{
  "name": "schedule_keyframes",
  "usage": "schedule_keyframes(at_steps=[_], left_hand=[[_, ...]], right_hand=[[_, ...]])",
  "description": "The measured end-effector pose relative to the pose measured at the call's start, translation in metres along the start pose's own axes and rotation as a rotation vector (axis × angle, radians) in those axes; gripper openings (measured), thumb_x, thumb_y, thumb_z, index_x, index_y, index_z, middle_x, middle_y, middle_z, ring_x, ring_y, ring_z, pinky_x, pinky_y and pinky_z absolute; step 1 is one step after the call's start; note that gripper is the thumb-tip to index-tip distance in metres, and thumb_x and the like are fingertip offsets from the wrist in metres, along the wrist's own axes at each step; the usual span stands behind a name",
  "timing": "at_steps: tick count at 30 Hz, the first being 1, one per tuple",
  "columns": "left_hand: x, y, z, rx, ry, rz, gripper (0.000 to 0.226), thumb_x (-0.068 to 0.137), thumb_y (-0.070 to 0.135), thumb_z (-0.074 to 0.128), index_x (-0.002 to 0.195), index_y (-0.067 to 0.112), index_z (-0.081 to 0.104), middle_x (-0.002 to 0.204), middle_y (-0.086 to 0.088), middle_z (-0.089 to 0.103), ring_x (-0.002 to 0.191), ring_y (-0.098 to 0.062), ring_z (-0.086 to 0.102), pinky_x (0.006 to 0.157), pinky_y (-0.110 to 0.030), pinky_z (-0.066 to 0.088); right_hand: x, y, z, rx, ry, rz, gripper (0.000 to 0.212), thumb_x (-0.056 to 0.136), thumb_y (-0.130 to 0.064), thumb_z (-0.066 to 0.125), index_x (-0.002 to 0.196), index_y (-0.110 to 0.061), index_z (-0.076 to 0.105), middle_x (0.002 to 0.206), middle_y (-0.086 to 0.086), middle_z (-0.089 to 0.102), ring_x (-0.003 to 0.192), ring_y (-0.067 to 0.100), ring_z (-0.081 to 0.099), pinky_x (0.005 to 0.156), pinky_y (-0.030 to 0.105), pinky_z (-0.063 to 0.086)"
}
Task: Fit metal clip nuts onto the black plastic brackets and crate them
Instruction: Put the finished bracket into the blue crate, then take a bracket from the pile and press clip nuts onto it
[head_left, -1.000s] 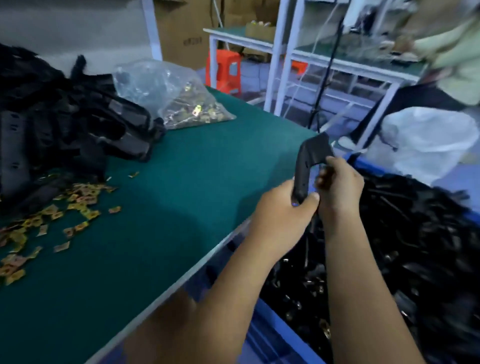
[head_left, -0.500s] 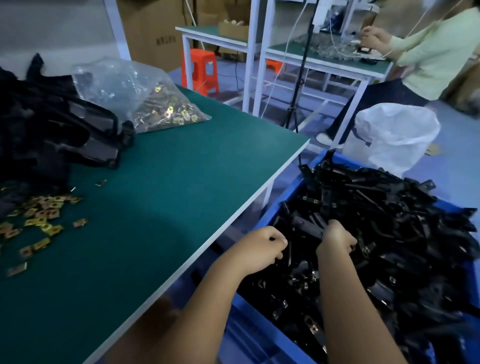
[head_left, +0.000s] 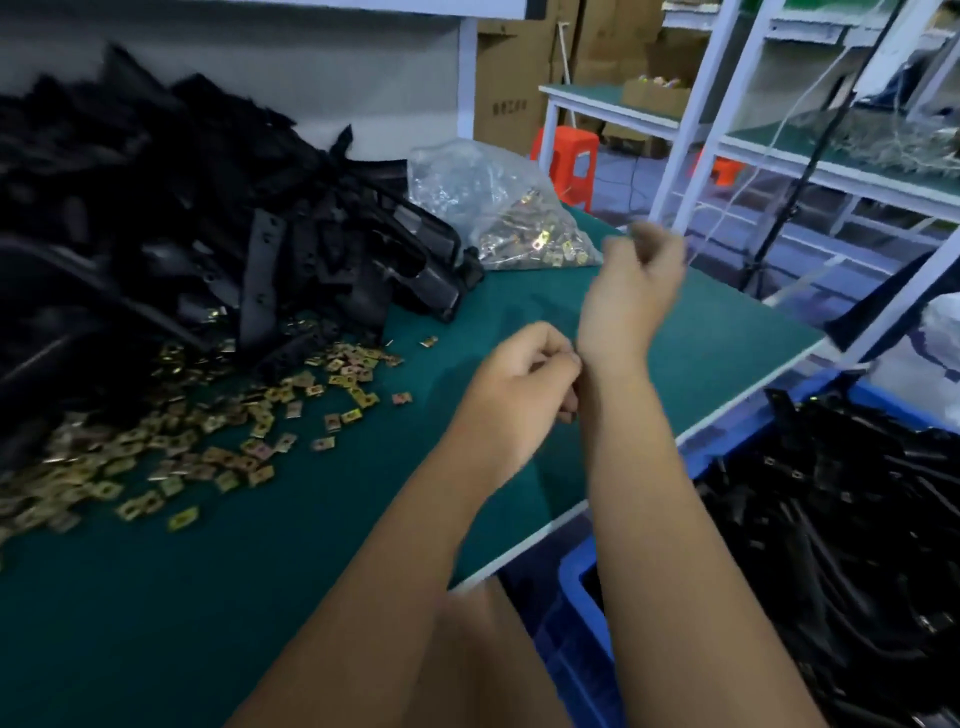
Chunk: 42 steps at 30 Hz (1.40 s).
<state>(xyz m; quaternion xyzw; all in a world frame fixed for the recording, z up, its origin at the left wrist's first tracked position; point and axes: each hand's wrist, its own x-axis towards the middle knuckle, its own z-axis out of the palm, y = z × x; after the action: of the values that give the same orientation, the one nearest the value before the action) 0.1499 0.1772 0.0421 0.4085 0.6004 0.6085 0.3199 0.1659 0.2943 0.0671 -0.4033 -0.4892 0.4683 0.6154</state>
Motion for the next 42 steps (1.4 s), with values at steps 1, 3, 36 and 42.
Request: schedule_keyframes(at_steps=[1,3,36,42], left_hand=[[-0.004,0.0,-0.019,0.031,0.056,0.0,0.027,0.096,0.0,0.046,0.071,0.011,0.049,0.059,-0.002,0.052,0.046,0.001,0.048,0.045,-0.008,0.035],[-0.014,-0.003,-0.057,0.111,0.156,-0.006,0.027,0.095,0.001,0.047,0.071,0.011,0.051,0.059,0.0,0.056,0.048,0.0,0.05,0.049,-0.011,0.038],[-0.061,-0.047,-0.206,0.359,0.944,-0.079,0.018,0.093,0.02,0.052,0.079,0.025,0.063,0.065,0.003,0.062,0.058,-0.008,0.055,0.063,-0.037,0.051],[-0.059,-0.05,-0.208,0.341,0.933,-0.063,0.019,0.094,0.019,0.052,0.081,0.025,0.064,0.067,0.007,0.064,0.063,-0.012,0.061,0.059,-0.028,0.049]], right_hand=[[-0.015,0.001,0.02,-0.008,-0.104,0.012,0.019,0.088,-0.006,0.055,0.103,-0.018,0.058,0.117,0.01,0.057,0.108,0.023,0.055,0.101,0.042,0.041],[-0.046,0.005,0.054,-0.052,-0.281,0.026,0.018,0.089,-0.009,0.055,0.104,-0.019,0.059,0.117,0.008,0.059,0.109,0.022,0.055,0.103,0.042,0.04],[-0.158,0.063,0.145,-0.81,-0.895,-0.401,0.075,0.076,-0.042,0.073,0.139,-0.023,0.036,0.122,0.003,0.06,0.117,0.029,0.047,0.094,0.04,0.028],[-0.161,0.063,0.146,-0.928,-0.937,-0.459,0.093,0.073,-0.051,0.074,0.148,-0.024,0.027,0.131,0.005,0.054,0.122,0.029,0.043,0.089,0.04,0.024]])
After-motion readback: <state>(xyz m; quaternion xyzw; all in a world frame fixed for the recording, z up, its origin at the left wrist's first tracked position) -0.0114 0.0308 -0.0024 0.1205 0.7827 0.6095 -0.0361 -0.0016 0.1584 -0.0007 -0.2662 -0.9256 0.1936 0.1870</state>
